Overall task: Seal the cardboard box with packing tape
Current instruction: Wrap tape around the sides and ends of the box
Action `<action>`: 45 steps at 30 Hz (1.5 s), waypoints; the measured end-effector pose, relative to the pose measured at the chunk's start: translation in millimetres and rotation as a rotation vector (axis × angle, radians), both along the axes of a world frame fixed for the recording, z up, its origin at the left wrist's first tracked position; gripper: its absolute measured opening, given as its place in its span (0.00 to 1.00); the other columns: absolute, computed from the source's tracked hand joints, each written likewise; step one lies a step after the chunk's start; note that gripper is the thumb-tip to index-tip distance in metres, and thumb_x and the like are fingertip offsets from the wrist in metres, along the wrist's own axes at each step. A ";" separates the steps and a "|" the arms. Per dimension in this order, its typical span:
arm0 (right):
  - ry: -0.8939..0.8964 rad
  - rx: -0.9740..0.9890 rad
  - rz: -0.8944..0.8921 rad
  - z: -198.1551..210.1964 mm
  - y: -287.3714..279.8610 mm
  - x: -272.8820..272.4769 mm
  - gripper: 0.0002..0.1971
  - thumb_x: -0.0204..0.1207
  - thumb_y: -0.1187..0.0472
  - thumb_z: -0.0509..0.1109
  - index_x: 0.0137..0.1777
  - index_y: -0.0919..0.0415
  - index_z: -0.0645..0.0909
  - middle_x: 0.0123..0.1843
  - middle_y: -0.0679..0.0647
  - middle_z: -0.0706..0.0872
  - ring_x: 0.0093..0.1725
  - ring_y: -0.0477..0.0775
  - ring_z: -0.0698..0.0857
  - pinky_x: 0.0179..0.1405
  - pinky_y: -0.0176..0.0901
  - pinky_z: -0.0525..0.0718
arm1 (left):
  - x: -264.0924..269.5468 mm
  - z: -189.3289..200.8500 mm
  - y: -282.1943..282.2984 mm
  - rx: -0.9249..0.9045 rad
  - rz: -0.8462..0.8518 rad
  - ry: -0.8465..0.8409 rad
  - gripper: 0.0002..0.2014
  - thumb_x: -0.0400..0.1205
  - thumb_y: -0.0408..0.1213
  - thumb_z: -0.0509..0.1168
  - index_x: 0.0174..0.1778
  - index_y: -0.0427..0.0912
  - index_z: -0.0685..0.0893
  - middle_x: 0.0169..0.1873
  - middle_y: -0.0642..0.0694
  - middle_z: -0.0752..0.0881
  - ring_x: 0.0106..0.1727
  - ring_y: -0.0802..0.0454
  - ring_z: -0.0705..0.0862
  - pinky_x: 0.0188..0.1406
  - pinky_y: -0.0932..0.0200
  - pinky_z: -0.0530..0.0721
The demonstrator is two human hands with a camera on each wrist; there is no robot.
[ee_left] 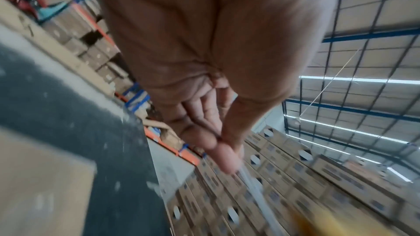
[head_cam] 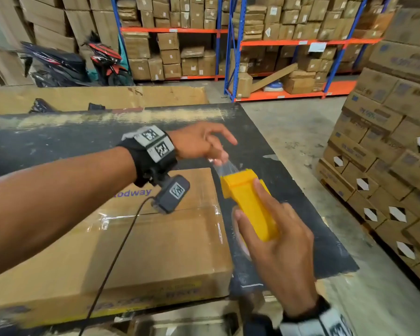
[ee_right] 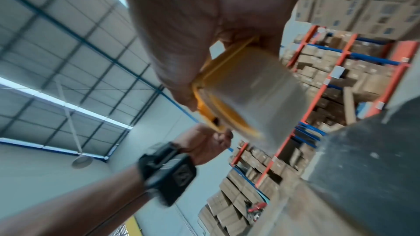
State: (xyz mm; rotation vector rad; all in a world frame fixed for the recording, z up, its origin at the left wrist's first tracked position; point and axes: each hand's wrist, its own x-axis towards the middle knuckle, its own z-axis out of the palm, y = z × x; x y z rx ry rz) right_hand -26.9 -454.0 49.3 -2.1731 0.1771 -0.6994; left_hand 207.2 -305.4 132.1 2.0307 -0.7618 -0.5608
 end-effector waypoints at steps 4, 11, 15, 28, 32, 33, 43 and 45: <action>-0.020 -0.056 -0.118 4.5 32.6 -26.6 0.36 0.67 0.34 0.76 0.77 0.23 0.71 0.35 0.48 0.77 0.46 0.38 0.80 0.33 0.26 0.76 | 59.2 16.3 39.3 0.043 0.064 -0.127 0.17 0.79 0.28 0.75 0.64 0.40 0.86 0.37 0.37 0.92 0.41 0.51 0.92 0.64 0.40 0.87; 0.087 -0.034 -0.199 12.2 75.8 7.3 0.33 0.68 0.34 0.74 0.75 0.22 0.72 0.40 0.48 0.80 0.37 0.44 0.79 0.34 0.27 0.71 | 100.4 -27.1 26.0 0.157 0.015 -0.156 0.21 0.73 0.35 0.64 0.62 0.46 0.86 0.51 0.28 0.92 0.46 0.48 0.89 0.58 0.51 0.84; 0.279 -0.033 -0.214 9.7 88.6 27.2 0.34 0.71 0.31 0.68 0.79 0.25 0.68 0.43 0.48 0.78 0.36 0.45 0.74 0.39 0.40 0.73 | 122.1 -61.4 19.1 0.251 -0.002 -0.157 0.22 0.80 0.22 0.57 0.62 0.47 0.86 0.49 0.34 0.94 0.45 0.58 0.90 0.47 0.68 0.83; 0.607 -0.106 -0.198 13.9 95.4 54.6 0.36 0.76 0.27 0.60 0.84 0.23 0.53 0.50 0.47 0.73 0.42 0.48 0.74 0.43 0.41 0.71 | 144.1 -114.7 -1.6 0.424 -0.052 -0.247 0.23 0.80 0.26 0.64 0.69 0.48 0.84 0.43 0.53 0.90 0.43 0.61 0.86 0.61 0.55 0.84; 0.635 -0.120 -0.211 14.6 94.9 56.6 0.37 0.76 0.26 0.59 0.84 0.23 0.52 0.50 0.47 0.72 0.42 0.48 0.72 0.43 0.41 0.71 | 136.8 -120.3 -8.6 0.629 -0.151 -0.392 0.25 0.83 0.33 0.66 0.78 0.49 0.78 0.61 0.46 0.90 0.63 0.46 0.87 0.71 0.52 0.80; 0.648 -0.126 -0.211 14.7 94.6 56.6 0.37 0.76 0.26 0.58 0.84 0.23 0.52 0.51 0.47 0.72 0.42 0.48 0.72 0.44 0.41 0.71 | 134.8 -120.2 -10.2 0.699 -0.173 -0.447 0.27 0.83 0.36 0.67 0.80 0.49 0.75 0.69 0.42 0.87 0.70 0.41 0.85 0.72 0.51 0.79; 0.602 -0.157 -0.195 14.5 93.7 54.4 0.36 0.77 0.27 0.59 0.84 0.28 0.56 0.51 0.48 0.75 0.54 0.54 0.85 0.51 0.49 0.80 | 98.9 -93.1 17.9 0.595 -0.334 -0.474 0.28 0.88 0.40 0.61 0.86 0.48 0.68 0.75 0.40 0.79 0.74 0.43 0.81 0.74 0.56 0.72; 0.589 -0.183 -0.196 15.1 94.4 55.1 0.36 0.77 0.28 0.58 0.85 0.29 0.57 0.50 0.49 0.75 0.54 0.55 0.85 0.50 0.49 0.80 | 83.1 -102.1 25.9 0.723 -0.422 -0.434 0.32 0.90 0.46 0.55 0.91 0.48 0.52 0.85 0.40 0.66 0.84 0.42 0.68 0.82 0.55 0.63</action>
